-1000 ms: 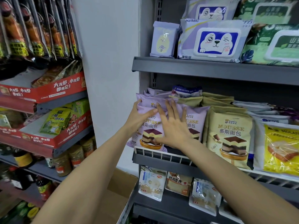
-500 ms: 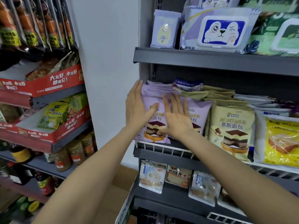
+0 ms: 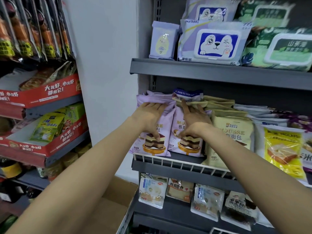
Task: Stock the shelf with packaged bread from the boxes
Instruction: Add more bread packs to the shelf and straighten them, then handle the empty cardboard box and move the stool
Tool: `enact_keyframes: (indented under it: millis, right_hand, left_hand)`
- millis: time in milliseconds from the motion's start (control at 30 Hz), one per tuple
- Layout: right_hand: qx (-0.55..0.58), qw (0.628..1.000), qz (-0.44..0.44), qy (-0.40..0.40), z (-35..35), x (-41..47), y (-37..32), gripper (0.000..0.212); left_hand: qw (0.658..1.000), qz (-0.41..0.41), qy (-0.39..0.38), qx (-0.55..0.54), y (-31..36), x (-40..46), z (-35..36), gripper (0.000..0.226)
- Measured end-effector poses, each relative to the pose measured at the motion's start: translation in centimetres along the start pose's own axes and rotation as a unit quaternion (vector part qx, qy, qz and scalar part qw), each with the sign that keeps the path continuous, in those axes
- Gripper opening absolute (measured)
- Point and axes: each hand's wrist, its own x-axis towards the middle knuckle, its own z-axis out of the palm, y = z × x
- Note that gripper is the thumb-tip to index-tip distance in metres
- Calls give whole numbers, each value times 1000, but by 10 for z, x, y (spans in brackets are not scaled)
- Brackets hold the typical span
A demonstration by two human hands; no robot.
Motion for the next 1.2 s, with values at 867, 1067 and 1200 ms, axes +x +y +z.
enact_keyframes:
  millis: [867,1067,1200]
  right_hand:
    - [259,934,-248,0,51,-138,-116,25]
    - [259,884,-352,-166,118,-226,-181,23]
    - [237,845,-379,-293,167,-293,-231,17]
  left_hand:
    - [921,-319,153,-164,53,-206,25,21]
    - [866,-485,1,-124,92,-349,60,18]
    - [789,-585,-124,-146,121,-455,91,19]
